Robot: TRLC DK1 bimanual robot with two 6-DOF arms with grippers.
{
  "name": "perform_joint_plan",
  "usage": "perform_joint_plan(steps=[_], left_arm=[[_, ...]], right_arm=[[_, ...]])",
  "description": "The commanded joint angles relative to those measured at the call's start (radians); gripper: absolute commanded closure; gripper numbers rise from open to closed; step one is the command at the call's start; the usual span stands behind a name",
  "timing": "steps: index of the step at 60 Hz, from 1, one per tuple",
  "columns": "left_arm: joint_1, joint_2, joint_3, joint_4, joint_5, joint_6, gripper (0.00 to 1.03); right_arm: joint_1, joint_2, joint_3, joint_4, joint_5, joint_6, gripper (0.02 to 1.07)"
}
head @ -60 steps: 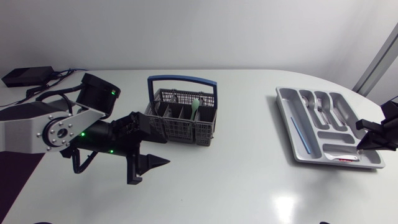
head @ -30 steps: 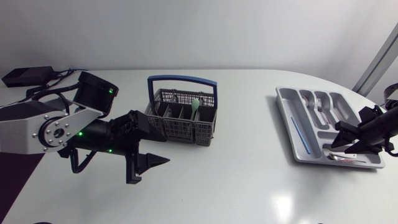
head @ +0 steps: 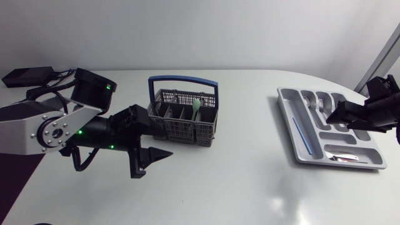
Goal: Unload the cutlery basket into the drawer organizer.
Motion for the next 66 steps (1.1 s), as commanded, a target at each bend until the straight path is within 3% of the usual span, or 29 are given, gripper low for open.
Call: perform_joint_plan(steps=[1, 20, 47, 66], left_arm=[[0.02, 0.011, 0.028, 0.039, 0.0, -0.062, 0.32], [0.029, 0.162, 0.15, 0.193, 0.011, -0.24, 0.32], [-0.029, 0.438, 0.305, 0.372, 0.026, -0.339, 0.32], [-0.048, 0.557, 0.351, 0.519, -0.083, -0.413, 0.32]], right_arm=[[0.049, -0.052, -0.055, 0.023, -0.01, 0.001, 0.15], [0.178, -0.087, -0.13, 0.089, -0.013, 0.062, 0.15], [0.261, -0.086, -0.193, 0.205, -0.011, 0.117, 0.15], [0.272, -0.063, -0.204, 0.262, -0.011, 0.128, 0.15]])
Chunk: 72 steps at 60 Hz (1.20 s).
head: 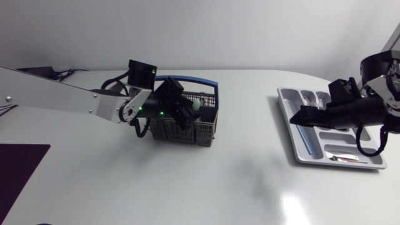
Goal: Unload the cutlery basket into the drawer organizer.
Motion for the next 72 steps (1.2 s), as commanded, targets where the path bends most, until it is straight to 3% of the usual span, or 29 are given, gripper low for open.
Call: perform_joint_plan(steps=[1, 14, 20, 31, 38, 44, 72], left_arm=[[-0.011, 0.044, 0.035, 0.032, -0.018, -0.04, 0.32], [-0.024, 0.091, 0.064, 0.07, -0.062, -0.049, 0.33], [-0.023, 0.111, 0.081, 0.075, -0.061, -0.053, 0.39], [-0.02, 0.123, 0.09, 0.073, -0.056, -0.067, 0.6], [-0.018, 0.119, 0.079, 0.073, -0.027, -0.067, 0.79], [-0.017, 0.114, 0.07, 0.072, -0.009, -0.067, 0.85], [0.009, 0.05, 0.016, 0.059, 0.064, -0.067, 0.9]], right_arm=[[0.013, 0.02, -0.024, 0.012, 0.002, 0.022, 0.15], [0.014, 0.035, -0.04, 0.037, 0.002, 0.022, 0.15], [0.013, 0.037, -0.044, 0.039, 0.002, 0.022, 0.15], [0.014, 0.037, -0.047, 0.042, 0.002, 0.022, 0.15], [0.016, 0.037, -0.054, 0.048, 0.002, 0.022, 0.15], [0.016, 0.035, -0.062, 0.052, 0.002, 0.022, 0.15], [0.024, 0.031, -0.082, 0.068, 0.008, 0.022, 0.15]])
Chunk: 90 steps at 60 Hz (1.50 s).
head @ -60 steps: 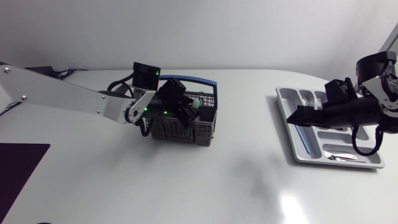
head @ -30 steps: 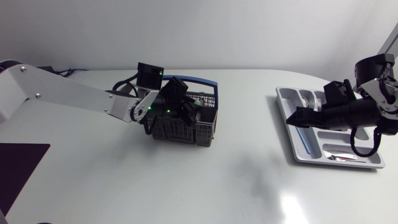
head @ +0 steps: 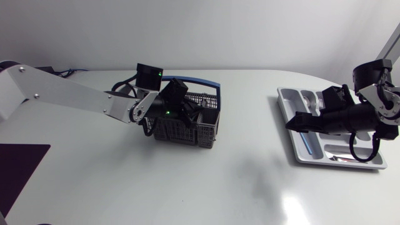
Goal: Unload the cutlery basket into the drawer organizer.
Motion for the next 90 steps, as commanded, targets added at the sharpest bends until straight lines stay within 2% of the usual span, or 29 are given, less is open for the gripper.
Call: perform_joint_plan(steps=[1, 11, 27, 51, 64, 71, 78, 84, 90], left_arm=[[0.014, -0.044, -0.039, -0.005, 0.016, -0.019, 0.9], [0.027, -0.074, -0.066, -0.005, 0.034, -0.018, 0.98], [0.045, -0.094, -0.077, -0.047, 0.06, -0.011, 1.0], [0.067, -0.275, -0.161, -0.038, 0.119, -0.036, 1.0], [0.091, -0.377, -0.135, -0.056, 0.197, -0.156, 1.0], [0.099, -0.436, -0.114, -0.108, 0.24, -0.205, 1.0], [0.105, -0.469, -0.101, -0.14, 0.298, -0.263, 1.0], [0.109, -0.475, -0.088, -0.157, 0.336, -0.311, 1.0], [0.12, -0.47, -0.068, -0.162, 0.386, -0.381, 1.0]], right_arm=[[0.007, 0.015, -0.027, 0.012, 0.007, 0.022, 0.15], [0.014, 0.014, -0.035, 0.02, 0.007, 0.022, 0.15], [0.021, 0.006, -0.042, 0.018, 0.009, 0.022, 0.15], [0.048, -0.051, -0.062, 0.011, 0.012, 0.022, 0.15], [0.125, -0.144, -0.105, 0.065, 0.018, -0.001, 0.15], [0.211, -0.21, -0.124, 0.091, 0.021, -0.051, 0.15], [0.28, -0.235, -0.11, 0.089, 0.021, -0.094, 0.08], [0.323, -0.219, -0.068, 0.048, 0.013, -0.096, 0.07], [0.357, -0.21, -0.035, 0.031, -0.068, -0.093, 0.07]])
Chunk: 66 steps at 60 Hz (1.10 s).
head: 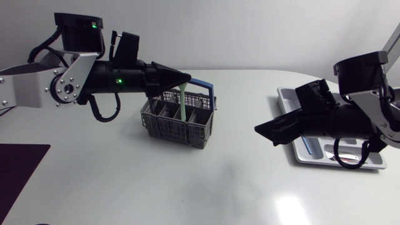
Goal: Unload the cutlery basket into the drawer organizer.
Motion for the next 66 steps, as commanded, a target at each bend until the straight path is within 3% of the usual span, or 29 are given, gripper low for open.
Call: perform_joint_plan(steps=[1, 13, 26, 45, 55, 60, 66], left_arm=[[0.017, -0.007, 0.042, -0.008, 0.042, -0.087, 1.0], [0.009, 0.01, 0.082, -0.032, 0.143, -0.206, 1.0], [-0.02, 0.039, 0.125, -0.035, 0.2, -0.296, 1.0], [-0.068, 0.099, 0.158, -0.037, 0.223, -0.356, 1.0], [-0.078, 0.113, 0.161, -0.037, 0.223, -0.37, 1.0], [-0.08, 0.113, 0.158, -0.037, 0.223, -0.373, 1.0], [-0.081, 0.111, 0.157, -0.035, 0.223, -0.377, 1.0]], right_arm=[[0.033, 0.017, 0.047, -0.018, -0.043, -0.012, 0.07], [0.165, 0.083, 0.143, -0.005, -0.074, -0.011, 0.07], [0.255, 0.156, 0.215, 0.059, -0.108, -0.011, 0.11], [0.314, 0.216, 0.283, 0.145, -0.135, 0.027, 0.17], [0.318, 0.233, 0.298, 0.177, -0.143, 0.037, 0.38], [0.318, 0.244, 0.301, 0.196, -0.157, 0.041, 0.57], [0.32, 0.245, 0.3, 0.197, -0.17, 0.041, 0.7]])
